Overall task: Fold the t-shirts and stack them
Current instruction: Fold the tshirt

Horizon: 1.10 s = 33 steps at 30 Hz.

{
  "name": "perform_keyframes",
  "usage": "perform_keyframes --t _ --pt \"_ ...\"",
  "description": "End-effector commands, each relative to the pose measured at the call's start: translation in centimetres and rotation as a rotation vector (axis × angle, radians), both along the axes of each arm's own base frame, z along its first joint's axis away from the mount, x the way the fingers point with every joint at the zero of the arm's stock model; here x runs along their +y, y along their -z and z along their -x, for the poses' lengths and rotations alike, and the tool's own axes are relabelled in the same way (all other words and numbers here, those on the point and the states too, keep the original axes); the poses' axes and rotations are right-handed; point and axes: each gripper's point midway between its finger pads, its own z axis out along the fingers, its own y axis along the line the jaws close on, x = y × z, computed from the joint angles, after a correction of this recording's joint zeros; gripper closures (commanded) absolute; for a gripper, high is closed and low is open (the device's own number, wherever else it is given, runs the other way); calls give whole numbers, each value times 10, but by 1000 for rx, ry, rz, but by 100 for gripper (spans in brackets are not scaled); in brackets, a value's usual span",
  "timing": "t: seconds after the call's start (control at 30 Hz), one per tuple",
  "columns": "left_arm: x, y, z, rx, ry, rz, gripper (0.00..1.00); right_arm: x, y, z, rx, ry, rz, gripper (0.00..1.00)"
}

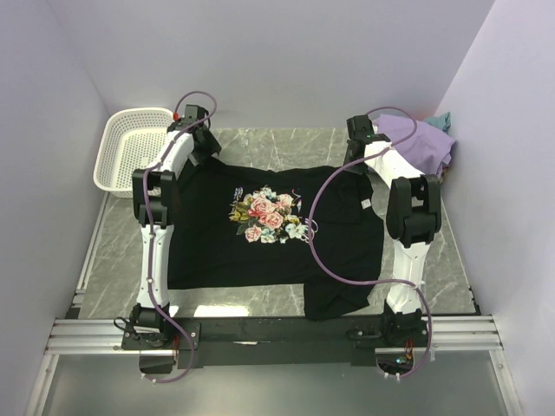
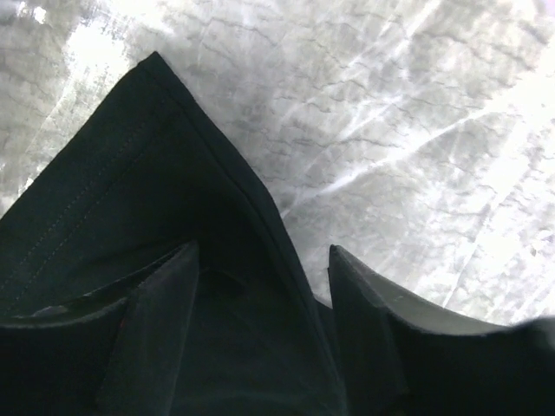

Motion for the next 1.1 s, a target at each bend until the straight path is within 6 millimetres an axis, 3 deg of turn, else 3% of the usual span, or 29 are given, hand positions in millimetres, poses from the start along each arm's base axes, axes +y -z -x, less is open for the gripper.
perform_keyframes --t 0.0,0.13,0.17,0.23,0.33,0.53,0.73,0.83,1.07 --pt "-3 4 0 16 1 24 48 2 -21 -8 -58 -13 -14 91" --pt "-1 2 -1 10 3 21 72 4 -18 -6 -53 -23 -26 92" --pt "0 2 1 17 5 17 89 5 -18 -5 -47 -24 -27 92" --pt "1 1 3 17 10 11 98 5 -18 -4 -48 -25 -26 92" --pt "3 -8 6 0 14 2 99 4 -20 -1 -51 -24 -25 92" --pt "14 -44 14 -55 2 -51 99 3 -25 3 -57 -24 -23 92" --pt "6 -77 40 -118 23 -47 99 4 -31 12 -60 -29 -25 92" --pt "2 -81 58 -113 35 -51 96 7 -31 21 -50 -38 -31 92" --pt "2 -70 106 -41 11 -85 94 28 -17 54 -5 -92 -78 92"
